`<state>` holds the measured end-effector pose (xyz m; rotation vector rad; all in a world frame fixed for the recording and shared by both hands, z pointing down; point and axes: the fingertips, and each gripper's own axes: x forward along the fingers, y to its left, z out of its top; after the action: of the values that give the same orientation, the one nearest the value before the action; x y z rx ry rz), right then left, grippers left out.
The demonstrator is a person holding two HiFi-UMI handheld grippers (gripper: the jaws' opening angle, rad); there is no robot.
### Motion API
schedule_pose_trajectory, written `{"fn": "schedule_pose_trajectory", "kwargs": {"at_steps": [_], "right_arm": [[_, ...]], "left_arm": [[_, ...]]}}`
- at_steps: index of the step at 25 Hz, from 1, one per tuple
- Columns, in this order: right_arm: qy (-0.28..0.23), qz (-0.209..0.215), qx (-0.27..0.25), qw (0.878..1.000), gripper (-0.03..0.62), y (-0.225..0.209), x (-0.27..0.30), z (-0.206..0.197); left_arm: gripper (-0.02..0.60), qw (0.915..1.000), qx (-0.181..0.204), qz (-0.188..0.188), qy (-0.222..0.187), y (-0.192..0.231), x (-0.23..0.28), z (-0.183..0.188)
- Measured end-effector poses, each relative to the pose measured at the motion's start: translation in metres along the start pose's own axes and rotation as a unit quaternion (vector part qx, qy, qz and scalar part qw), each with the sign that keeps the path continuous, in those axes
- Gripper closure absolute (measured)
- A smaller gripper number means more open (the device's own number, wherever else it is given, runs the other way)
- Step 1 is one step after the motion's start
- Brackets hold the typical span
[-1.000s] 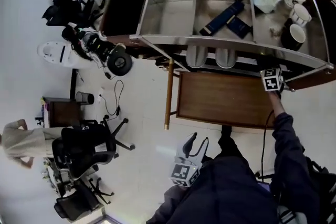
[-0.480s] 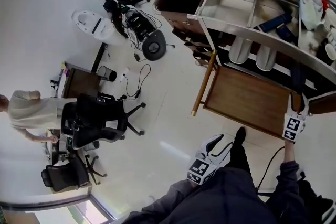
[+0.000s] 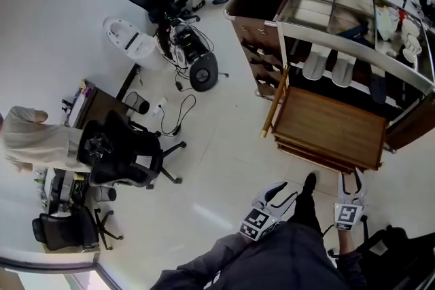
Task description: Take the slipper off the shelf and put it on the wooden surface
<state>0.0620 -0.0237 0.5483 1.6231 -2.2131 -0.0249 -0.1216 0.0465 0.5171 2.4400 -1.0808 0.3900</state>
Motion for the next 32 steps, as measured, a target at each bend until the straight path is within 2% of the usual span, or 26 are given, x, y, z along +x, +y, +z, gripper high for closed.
{"fn": "schedule_pose_trajectory", "kwargs": {"at_steps": [3, 6, 8, 11, 13, 14, 15, 17, 23, 32], "right_arm": [[-0.007, 0.009, 0.006, 1.0, 0.407, 0.024, -0.031, 0.009], [-0.033, 0.011, 0.002, 0.999, 0.408, 0.021, -0.056, 0.021], [-0.031, 0.005, 0.002, 1.0, 0.408, 0.009, -0.075, 0.027], [-0.016, -0.014, 0.008, 1.0, 0.416, -0.026, -0.093, 0.033], [-0.051, -0.036, 0.025, 0.998, 0.46, -0.051, -0.099, 0.042], [-0.06, -0.046, 0.04, 0.996, 0.502, -0.06, -0.107, 0.04], [-0.054, -0.054, 0.051, 0.996, 0.537, -0.067, -0.118, 0.033], [-0.026, -0.062, 0.054, 0.996, 0.565, -0.081, -0.135, 0.012], [0.018, -0.07, 0.051, 0.996, 0.572, -0.102, -0.15, -0.028], [0.023, -0.061, 0.06, 0.996, 0.582, -0.072, -0.165, -0.036]], "left_arm": [[0.38, 1.0, 0.008, -0.002, 0.005, -0.014, -0.019, 0.0], [0.382, 0.9997, 0.025, 0.005, 0.003, -0.035, -0.027, 0.002], [0.382, 0.9993, 0.035, 0.012, -0.004, -0.048, -0.025, 0.006], [0.382, 0.9977, 0.044, 0.035, -0.039, -0.057, -0.012, 0.025], [0.382, 0.9953, 0.049, 0.049, -0.067, -0.059, 0.003, 0.04], [0.382, 0.9948, 0.048, 0.05, -0.074, -0.065, 0.008, 0.043], [0.382, 0.9949, 0.048, 0.049, -0.074, -0.072, 0.013, 0.043], [0.382, 0.9956, 0.048, 0.047, -0.064, -0.083, 0.022, 0.039], [0.382, 0.9968, 0.042, 0.057, -0.037, -0.084, 0.034, 0.026], [0.382, 0.9966, 0.052, 0.061, -0.021, -0.082, 0.016, -0.002]]}}
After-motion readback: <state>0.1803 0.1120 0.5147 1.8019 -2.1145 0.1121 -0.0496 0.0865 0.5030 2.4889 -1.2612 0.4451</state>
